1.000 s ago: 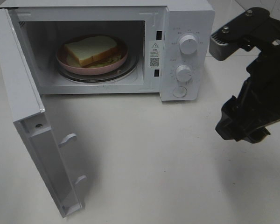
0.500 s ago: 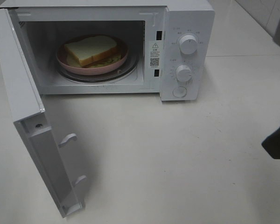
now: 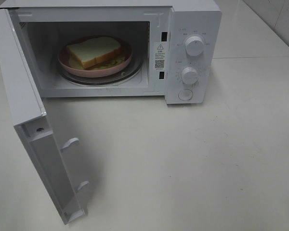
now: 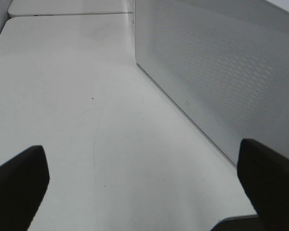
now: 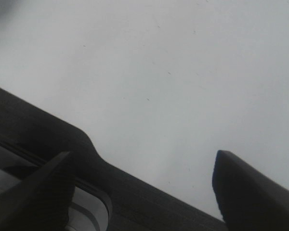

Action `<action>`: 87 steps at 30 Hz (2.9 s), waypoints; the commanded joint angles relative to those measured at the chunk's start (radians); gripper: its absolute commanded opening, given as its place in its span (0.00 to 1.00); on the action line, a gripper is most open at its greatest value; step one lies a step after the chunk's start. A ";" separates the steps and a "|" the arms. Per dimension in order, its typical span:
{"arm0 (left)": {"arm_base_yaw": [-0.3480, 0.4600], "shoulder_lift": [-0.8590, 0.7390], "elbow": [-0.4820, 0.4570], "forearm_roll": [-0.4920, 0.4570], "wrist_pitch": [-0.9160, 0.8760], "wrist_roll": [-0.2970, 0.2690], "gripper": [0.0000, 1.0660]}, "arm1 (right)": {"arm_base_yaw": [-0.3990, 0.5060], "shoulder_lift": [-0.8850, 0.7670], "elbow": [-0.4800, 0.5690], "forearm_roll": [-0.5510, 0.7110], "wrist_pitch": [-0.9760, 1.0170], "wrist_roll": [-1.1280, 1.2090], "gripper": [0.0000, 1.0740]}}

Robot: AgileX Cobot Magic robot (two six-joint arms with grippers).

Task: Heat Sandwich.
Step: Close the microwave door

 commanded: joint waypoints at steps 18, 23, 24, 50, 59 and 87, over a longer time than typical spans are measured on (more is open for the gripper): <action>-0.005 -0.022 0.003 0.002 -0.008 -0.001 0.94 | -0.359 -0.448 0.199 0.023 -0.015 0.033 0.71; -0.005 -0.022 0.003 0.002 -0.008 -0.001 0.94 | -0.396 -0.513 0.201 0.024 -0.040 0.033 0.71; -0.005 -0.022 0.003 0.002 -0.008 -0.001 0.94 | -0.404 -0.530 0.203 0.024 -0.047 0.033 0.71; -0.005 -0.018 0.003 0.002 -0.008 0.000 0.94 | -0.475 -0.663 0.234 0.024 -0.097 0.029 0.71; -0.005 -0.018 0.003 0.002 -0.008 0.000 0.94 | -0.475 -0.663 0.234 0.024 -0.097 0.029 0.71; -0.005 -0.018 0.003 -0.007 -0.009 0.000 0.94 | -0.475 -0.663 0.234 0.024 -0.097 0.029 0.71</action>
